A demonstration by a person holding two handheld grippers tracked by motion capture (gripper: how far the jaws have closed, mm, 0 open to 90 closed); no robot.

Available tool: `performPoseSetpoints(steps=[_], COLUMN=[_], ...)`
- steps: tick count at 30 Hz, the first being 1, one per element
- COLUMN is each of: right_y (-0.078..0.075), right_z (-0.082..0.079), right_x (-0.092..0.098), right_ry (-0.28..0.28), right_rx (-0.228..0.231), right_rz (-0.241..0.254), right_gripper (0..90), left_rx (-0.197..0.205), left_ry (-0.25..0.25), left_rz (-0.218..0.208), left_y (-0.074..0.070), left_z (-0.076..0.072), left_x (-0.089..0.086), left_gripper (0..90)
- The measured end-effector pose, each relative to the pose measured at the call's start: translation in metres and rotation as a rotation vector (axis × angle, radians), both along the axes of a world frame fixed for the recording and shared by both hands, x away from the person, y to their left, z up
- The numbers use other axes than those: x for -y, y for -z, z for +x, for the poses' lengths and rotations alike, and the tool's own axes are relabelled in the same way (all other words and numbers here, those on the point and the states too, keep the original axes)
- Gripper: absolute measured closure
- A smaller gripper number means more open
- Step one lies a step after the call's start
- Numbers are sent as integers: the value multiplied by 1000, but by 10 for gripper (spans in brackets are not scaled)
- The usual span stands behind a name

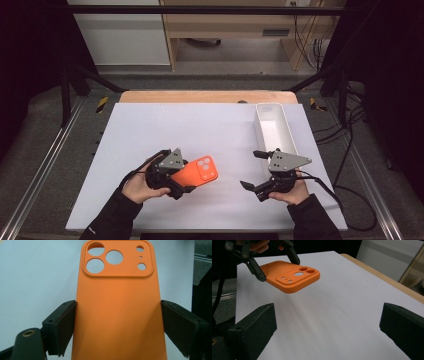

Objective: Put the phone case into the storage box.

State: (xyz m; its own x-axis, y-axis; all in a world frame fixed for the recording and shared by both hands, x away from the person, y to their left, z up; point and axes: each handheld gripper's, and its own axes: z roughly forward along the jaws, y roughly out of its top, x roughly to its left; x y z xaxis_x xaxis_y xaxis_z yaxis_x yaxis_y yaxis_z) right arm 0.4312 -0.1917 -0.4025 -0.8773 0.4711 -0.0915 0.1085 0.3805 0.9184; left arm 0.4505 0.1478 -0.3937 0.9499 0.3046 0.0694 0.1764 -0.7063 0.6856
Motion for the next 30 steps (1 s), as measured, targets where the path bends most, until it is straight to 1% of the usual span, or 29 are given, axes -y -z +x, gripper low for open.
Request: performPoseSetpoints(steps=[3,7,12,15,19,22,24,27,30], right_y=[1,0,2,2,2,2,2,3,2], right_z=[0,-1,-3,-3,-3,-3,-3,-4,-5], right_x=[-3,-7,-13,-16,-17,-19,-21,-25,-27], right_ry=[-11,-29,-46,-59,-75,-81,-98,-112,-125], right_rx=[-4,-1,5,5,5,5,4,18,24], right_rz=[-7,-19,-43,-52,-58,-73,-87,-115,-123], right_gripper=[15,16,17,20,22,26,26,26,24], left_rx=[3,20,37,39,52,55,61,72,80], left_ry=[10,19,33,45,57,67,76,83,91], left_rz=[4,8,-3,-3,5,12,22,30,29], left_y=[2,3,1,1,1,2,3,5,4], left_z=[0,-2,-5,-6,-8,-10,-10,-11,-12], left_x=[3,7,9,11,15,18,21,23,24], left_gripper=[155,155,155,155,155,155,155,155,155])
